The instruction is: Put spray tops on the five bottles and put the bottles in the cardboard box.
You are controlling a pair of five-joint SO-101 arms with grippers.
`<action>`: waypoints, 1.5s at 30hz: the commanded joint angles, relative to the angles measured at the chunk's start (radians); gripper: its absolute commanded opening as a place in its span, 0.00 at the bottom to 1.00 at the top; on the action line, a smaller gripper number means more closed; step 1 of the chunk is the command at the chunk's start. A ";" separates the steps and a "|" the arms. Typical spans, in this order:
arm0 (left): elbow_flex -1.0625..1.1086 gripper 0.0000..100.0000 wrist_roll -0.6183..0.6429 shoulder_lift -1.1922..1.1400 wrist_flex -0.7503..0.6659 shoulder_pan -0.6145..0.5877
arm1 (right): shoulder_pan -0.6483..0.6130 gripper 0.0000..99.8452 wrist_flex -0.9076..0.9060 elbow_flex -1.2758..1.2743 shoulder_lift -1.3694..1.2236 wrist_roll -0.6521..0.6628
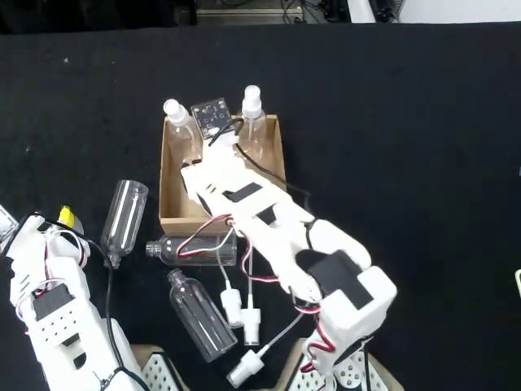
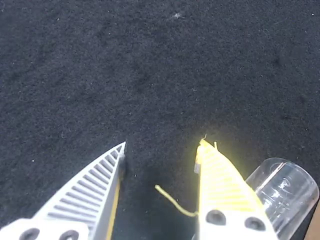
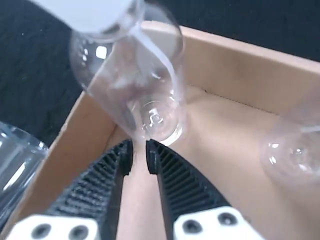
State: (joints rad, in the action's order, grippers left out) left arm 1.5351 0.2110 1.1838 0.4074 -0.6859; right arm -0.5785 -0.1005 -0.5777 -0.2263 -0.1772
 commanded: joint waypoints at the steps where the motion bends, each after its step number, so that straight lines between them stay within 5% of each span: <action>1: -0.047 0.20 0.002 0.012 -0.021 -0.005 | 0.020 0.01 0.034 0.081 -0.002 0.000; 33: -0.047 0.20 0.002 0.012 -0.021 0.001 | 0.014 0.01 0.146 0.084 -0.061 0.000; 41: -0.047 0.20 0.002 0.012 -0.021 0.001 | 0.012 0.01 0.126 -0.104 0.194 -0.002; 45: -0.047 0.20 0.002 0.012 -0.021 0.001 | 0.018 0.01 -0.084 -0.171 0.414 -0.002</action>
State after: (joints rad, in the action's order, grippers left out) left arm 1.5351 0.2110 1.1838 0.4074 -0.6859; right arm -0.5800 -0.0453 -0.7388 -0.0192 -0.1772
